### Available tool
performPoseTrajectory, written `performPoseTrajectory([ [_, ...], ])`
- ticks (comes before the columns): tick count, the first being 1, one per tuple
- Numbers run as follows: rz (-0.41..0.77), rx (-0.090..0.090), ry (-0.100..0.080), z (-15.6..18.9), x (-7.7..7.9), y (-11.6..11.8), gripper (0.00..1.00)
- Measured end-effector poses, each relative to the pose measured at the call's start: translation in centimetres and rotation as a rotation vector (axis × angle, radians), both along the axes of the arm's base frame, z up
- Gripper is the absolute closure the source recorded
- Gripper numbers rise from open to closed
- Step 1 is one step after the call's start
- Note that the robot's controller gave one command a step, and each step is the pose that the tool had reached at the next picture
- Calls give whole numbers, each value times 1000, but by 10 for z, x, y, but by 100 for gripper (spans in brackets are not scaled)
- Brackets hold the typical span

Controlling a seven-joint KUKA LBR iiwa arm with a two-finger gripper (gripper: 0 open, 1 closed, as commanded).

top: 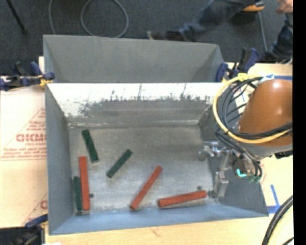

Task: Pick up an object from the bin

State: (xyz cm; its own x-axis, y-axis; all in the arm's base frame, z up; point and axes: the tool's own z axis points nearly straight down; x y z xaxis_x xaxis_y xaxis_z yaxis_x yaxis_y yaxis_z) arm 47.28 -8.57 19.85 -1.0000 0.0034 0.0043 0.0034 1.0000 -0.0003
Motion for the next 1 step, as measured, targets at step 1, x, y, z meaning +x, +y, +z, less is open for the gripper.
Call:
performPoseTrajectory([
  [1, -57, 2, 0, -125, 11, 38, 0],
])
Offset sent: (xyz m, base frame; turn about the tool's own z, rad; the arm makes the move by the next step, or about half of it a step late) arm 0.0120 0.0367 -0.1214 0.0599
